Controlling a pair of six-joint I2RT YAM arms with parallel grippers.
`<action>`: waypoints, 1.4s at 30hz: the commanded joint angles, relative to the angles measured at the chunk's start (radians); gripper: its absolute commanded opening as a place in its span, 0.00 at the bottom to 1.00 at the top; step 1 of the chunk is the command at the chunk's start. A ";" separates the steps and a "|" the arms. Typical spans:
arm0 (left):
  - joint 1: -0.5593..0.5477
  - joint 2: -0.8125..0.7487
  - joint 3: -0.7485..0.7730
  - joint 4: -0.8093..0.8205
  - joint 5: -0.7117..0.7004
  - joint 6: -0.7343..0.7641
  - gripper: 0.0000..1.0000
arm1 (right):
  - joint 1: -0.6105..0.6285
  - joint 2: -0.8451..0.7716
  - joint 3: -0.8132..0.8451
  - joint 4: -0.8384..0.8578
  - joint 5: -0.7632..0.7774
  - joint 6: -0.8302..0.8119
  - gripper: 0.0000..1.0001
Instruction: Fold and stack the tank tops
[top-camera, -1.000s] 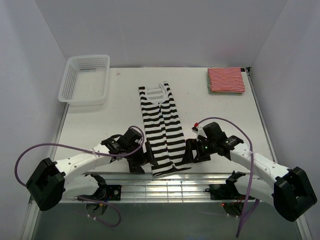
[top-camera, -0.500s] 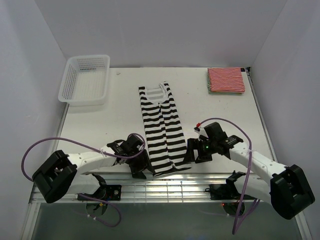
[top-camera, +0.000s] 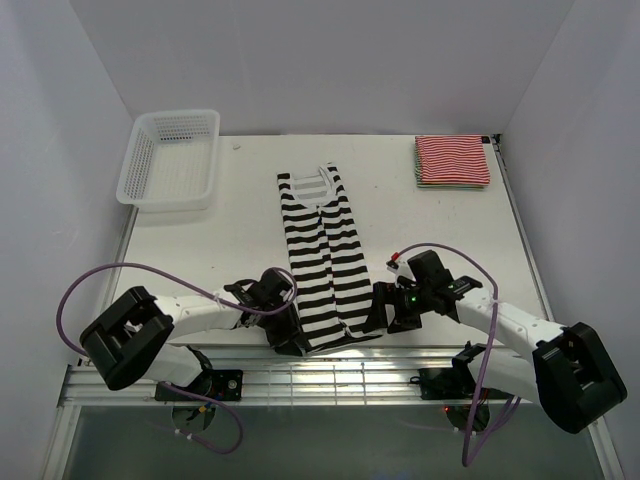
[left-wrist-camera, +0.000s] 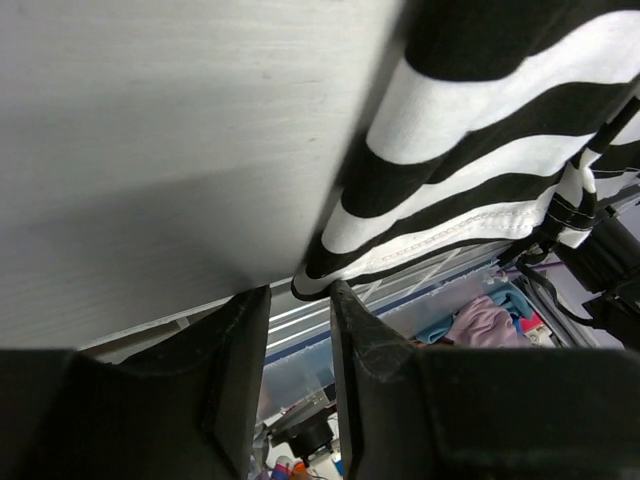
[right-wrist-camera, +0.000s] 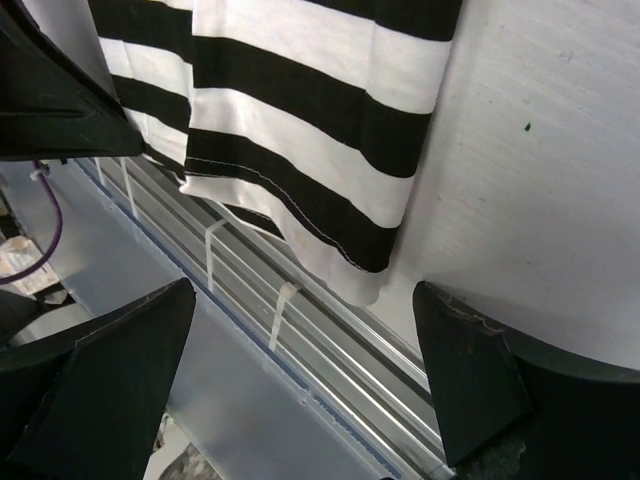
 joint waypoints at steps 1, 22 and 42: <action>-0.010 -0.005 0.036 0.038 0.011 0.001 0.41 | -0.004 0.028 -0.033 0.041 0.004 0.005 0.95; -0.022 -0.046 0.067 0.068 0.025 0.014 0.00 | -0.002 0.060 -0.004 -0.007 0.058 0.005 0.25; 0.007 -0.138 0.227 -0.111 -0.049 0.112 0.00 | -0.001 -0.030 0.197 -0.075 0.066 -0.038 0.08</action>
